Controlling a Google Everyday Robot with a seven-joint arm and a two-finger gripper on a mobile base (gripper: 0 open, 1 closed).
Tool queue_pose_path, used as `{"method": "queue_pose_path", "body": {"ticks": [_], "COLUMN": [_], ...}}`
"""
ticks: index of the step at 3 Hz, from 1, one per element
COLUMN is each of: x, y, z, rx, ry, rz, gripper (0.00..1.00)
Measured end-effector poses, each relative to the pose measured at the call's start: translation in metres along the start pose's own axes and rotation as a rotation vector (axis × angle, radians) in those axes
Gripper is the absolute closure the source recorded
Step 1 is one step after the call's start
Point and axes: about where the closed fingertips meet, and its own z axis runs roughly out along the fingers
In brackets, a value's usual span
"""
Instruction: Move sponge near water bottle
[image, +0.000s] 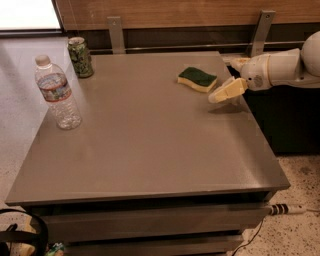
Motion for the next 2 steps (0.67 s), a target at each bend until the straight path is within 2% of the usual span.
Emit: {"method": "queue_pose_path", "body": {"ticks": [1,2], "x": [0.003,0.008], "y": [-0.003,-0.006], "z": [0.019,0.044], "rx": [0.041,0.058], "ry": [-0.028,-0.059], "rz": [0.022,0.053], "gripper": [0.0,0.0]}}
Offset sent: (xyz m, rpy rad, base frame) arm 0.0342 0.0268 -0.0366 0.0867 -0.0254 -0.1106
